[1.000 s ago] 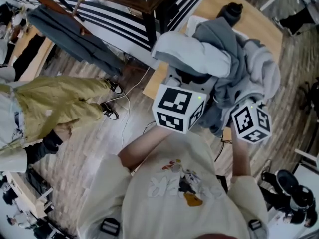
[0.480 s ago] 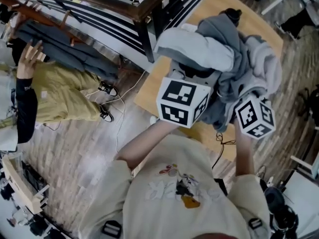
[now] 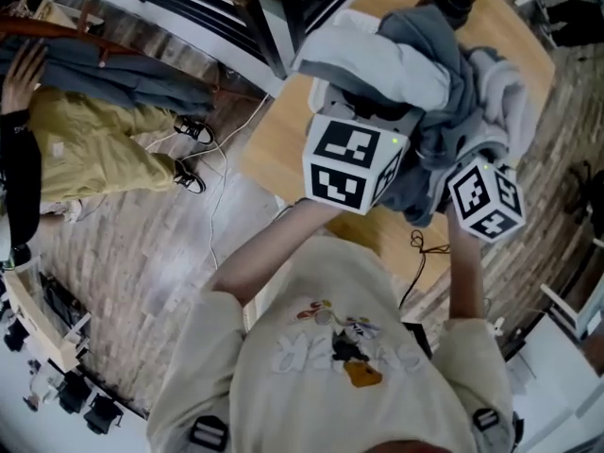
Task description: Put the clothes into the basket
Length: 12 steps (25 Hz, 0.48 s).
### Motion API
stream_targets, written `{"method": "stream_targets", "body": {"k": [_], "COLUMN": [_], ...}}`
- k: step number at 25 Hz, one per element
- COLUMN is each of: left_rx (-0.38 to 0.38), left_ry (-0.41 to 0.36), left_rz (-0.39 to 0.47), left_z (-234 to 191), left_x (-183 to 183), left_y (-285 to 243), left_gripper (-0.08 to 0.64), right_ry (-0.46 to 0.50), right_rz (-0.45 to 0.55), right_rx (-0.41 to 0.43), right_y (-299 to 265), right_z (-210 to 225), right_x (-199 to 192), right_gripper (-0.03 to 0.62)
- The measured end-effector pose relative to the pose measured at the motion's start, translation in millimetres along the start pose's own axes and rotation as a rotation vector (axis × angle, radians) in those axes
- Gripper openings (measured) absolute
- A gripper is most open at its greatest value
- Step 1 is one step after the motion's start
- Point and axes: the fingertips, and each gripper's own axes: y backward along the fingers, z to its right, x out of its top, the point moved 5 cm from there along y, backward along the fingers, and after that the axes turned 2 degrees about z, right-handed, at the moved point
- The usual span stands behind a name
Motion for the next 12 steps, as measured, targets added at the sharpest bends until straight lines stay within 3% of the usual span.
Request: {"method": "stream_targets", "body": {"k": [12], "left_rx": [0.025], "left_ry": [0.074], "left_rz": [-0.109], "left_z": [-31], "left_x": [-51], "left_y": [-33], "left_gripper": [0.354], "right_ry": [-0.008], "right_rz": [-0.135], "right_rx": [-0.023], "right_y": [-35], "right_z": [19], "right_x": [-51], "right_gripper": [0.176]}}
